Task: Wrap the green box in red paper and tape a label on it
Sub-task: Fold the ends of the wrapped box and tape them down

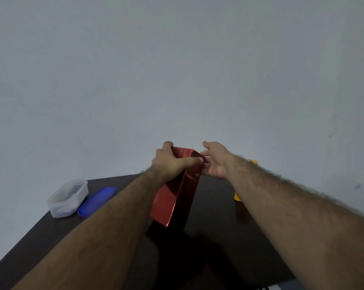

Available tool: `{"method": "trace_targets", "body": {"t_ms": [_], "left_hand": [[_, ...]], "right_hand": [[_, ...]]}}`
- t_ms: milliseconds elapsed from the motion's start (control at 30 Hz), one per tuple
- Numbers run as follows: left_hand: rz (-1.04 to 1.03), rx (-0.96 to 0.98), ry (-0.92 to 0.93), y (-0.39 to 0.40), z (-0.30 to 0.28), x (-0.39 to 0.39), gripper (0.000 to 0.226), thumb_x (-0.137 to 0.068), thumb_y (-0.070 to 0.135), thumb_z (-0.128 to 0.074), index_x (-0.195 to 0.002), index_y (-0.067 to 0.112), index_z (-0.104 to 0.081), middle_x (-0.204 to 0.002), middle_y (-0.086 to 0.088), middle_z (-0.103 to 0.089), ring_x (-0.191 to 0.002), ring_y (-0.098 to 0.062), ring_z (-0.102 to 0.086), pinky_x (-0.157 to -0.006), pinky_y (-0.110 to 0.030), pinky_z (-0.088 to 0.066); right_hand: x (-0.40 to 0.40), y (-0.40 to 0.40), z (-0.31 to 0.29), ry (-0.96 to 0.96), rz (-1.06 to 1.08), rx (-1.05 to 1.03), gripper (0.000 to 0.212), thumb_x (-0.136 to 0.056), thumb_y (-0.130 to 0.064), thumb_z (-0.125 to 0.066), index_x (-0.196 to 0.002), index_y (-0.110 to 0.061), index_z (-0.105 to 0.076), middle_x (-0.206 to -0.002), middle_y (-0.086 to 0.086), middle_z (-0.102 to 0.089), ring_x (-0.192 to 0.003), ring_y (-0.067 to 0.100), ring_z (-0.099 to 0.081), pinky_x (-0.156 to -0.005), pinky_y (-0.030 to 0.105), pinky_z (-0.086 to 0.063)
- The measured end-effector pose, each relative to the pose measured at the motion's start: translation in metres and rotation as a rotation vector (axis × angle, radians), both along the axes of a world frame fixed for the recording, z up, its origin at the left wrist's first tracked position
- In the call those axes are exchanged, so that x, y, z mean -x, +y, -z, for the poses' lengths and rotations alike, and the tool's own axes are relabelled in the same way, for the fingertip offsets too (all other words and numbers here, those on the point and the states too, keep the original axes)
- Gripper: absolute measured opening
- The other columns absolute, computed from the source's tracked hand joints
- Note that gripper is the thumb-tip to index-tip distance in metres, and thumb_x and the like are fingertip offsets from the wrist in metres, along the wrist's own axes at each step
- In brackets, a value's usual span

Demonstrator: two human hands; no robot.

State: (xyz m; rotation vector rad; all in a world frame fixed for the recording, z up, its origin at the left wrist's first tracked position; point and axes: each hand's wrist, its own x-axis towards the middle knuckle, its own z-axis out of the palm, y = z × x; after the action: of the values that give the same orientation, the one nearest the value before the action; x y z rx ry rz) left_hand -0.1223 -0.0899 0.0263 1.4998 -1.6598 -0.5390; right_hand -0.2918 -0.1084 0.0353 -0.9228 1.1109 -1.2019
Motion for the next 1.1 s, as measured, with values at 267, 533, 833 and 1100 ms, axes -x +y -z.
{"method": "trace_targets", "body": {"t_ms": [267,533,833,1100], "left_hand": [[-0.44,-0.175,-0.175,-0.014,0.01,0.018,0.133,-0.056,0.104,-0.054,-0.155,0.018,-0.031,-0.145,-0.01,-0.044,-0.135,-0.035,-0.044,-0.104,-0.057,-0.045],[-0.21,-0.377,-0.382,-0.026,0.038,-0.003,0.046,-0.099,0.041,-0.066,-0.116,-0.001,-0.071,-0.11,-0.012,-0.075,-0.097,-0.026,-0.074,-0.095,-0.041,-0.062],[-0.059,-0.313,0.237,-0.002,0.076,-0.034,0.041,-0.102,0.032,-0.067,-0.131,0.008,-0.052,-0.11,-0.011,-0.07,-0.08,-0.019,-0.071,-0.055,-0.025,-0.056],[0.027,-0.316,0.513,0.018,0.093,-0.031,0.061,-0.105,0.018,-0.058,-0.158,0.01,-0.028,-0.107,-0.013,-0.07,-0.076,-0.021,-0.07,-0.054,-0.029,-0.058]], "right_hand": [[-0.038,0.008,0.06,0.234,-0.223,0.24,0.075,-0.09,-0.081,-0.051,-0.145,-0.029,-0.052,-0.136,0.003,-0.067,-0.123,0.021,-0.064,-0.11,0.052,-0.049],[-0.046,-0.002,0.1,0.332,-0.304,0.207,0.045,-0.105,-0.054,-0.053,-0.12,-0.016,-0.072,-0.105,0.007,-0.08,-0.094,0.022,-0.078,-0.091,0.037,-0.059],[-0.045,-0.006,0.103,0.495,-0.048,0.187,0.021,-0.092,-0.02,-0.081,-0.102,-0.007,-0.068,-0.093,0.009,-0.075,-0.069,0.017,-0.074,-0.055,0.025,-0.056],[-0.065,0.006,0.081,1.081,-0.143,0.156,0.047,-0.104,-0.016,-0.048,-0.149,-0.004,-0.044,-0.155,0.018,-0.047,-0.13,0.033,-0.058,-0.097,0.039,-0.053]]}}
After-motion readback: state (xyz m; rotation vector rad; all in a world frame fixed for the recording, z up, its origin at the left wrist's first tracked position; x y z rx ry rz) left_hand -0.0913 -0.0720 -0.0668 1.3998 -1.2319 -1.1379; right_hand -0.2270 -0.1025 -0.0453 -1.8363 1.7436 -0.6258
